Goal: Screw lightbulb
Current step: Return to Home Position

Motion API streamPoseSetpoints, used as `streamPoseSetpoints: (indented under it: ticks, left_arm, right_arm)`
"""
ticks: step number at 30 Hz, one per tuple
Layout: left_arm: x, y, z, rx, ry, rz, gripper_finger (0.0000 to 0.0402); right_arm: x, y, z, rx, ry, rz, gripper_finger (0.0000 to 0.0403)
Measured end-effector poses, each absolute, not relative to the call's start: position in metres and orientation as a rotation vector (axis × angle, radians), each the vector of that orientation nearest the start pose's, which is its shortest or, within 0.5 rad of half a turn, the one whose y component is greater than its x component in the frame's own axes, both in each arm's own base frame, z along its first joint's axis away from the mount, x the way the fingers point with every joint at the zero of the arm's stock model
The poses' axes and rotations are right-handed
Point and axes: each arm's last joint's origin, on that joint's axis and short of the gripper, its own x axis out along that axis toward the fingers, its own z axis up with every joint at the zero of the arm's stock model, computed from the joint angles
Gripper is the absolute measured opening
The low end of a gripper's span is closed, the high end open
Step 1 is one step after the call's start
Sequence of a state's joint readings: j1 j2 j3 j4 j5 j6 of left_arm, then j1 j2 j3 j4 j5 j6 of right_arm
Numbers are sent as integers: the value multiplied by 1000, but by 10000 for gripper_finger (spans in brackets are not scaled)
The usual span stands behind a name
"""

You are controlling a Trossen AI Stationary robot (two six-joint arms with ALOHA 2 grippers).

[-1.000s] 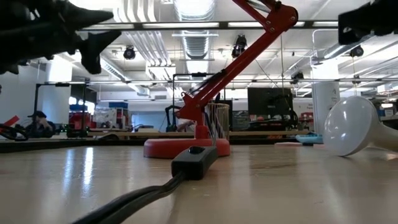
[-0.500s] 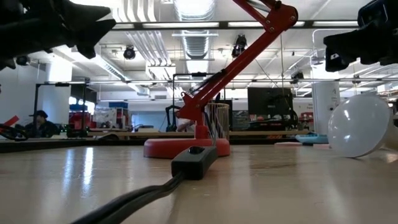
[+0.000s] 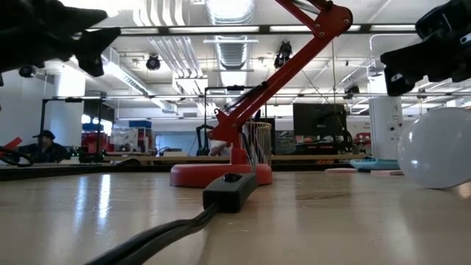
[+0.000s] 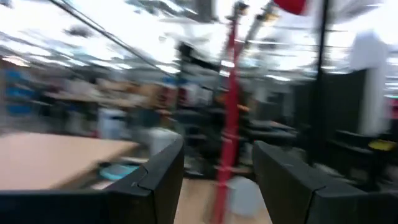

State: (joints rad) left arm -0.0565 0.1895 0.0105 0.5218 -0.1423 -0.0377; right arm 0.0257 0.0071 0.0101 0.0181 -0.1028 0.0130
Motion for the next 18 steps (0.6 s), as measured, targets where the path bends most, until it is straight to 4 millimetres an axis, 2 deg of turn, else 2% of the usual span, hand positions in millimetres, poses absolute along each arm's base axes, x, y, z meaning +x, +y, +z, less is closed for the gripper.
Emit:
streamPoseSetpoints:
  ticks: [5, 13, 18]
  left_arm:
    - [94, -6, 187, -107, -218, -104, 181]
    - [98, -6, 176, -75, -100, -62, 181]
    - [99, -3, 169, -100, -34, 29, 181]
  right_arm:
    - [100, 6, 165, 115, 26, 128, 8]
    - [102, 6, 163, 102, 54, 126, 8]
    - [102, 6, 163, 106, 58, 126, 9]
